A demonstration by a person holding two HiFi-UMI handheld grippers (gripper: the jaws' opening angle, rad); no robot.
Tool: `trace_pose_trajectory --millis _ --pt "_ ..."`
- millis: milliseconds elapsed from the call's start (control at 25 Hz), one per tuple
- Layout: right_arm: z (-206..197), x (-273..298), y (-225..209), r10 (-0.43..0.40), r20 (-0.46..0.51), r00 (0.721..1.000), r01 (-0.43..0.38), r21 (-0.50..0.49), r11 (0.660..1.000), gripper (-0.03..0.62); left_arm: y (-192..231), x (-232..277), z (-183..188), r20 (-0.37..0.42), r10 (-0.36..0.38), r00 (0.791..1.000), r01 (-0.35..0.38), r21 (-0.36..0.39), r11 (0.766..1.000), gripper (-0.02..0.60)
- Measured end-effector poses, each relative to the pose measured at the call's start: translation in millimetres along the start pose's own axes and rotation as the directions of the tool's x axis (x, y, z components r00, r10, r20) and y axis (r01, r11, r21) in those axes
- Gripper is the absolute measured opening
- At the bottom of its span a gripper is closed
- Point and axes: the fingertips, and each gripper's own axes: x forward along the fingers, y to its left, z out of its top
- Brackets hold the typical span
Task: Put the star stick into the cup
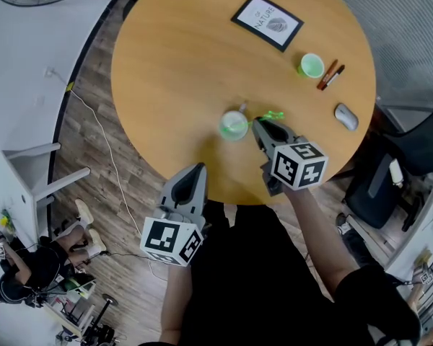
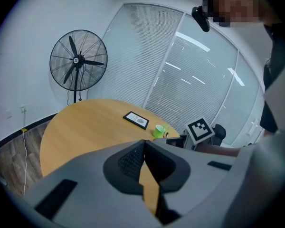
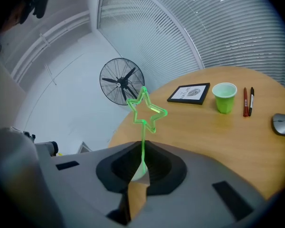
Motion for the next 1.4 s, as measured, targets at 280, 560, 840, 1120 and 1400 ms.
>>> trace_pose_trajectory --millis 280,560,840,1120,1400 --pt "-5 2 -5 -0.005 -0.018 1.000 0.005 0.000 1.000 0.030 0 -1 0 0.004 -0.001 1.000 0.001 0.004 1.000 -0.002" --pt "-15 -1 -6 -0.001 -0.041 0.999 0.001 -0.006 1.000 0.031 -6 0 -2 0.006 -0.013 1.000 0.013 0.007 1.000 -0.002" --pt "-19 -5 -8 -0.001 -0.040 0.999 0.001 0.002 1.000 0.037 -1 -6 -4 0.006 0.000 1.000 0.000 0.006 1.000 -0.002" --pt "-23 -9 -9 -0.002 -0.041 0.999 0.002 0.016 1.000 0.041 -5 -5 -4 0.006 -0.013 1.000 0.013 0.008 1.000 -0.002" --pt "-25 -14 -12 -0.003 -0.023 1.000 0.004 0.032 0.999 0.044 -8 -5 -7 -0.005 -0.024 1.000 0.024 0.021 0.999 -0.002"
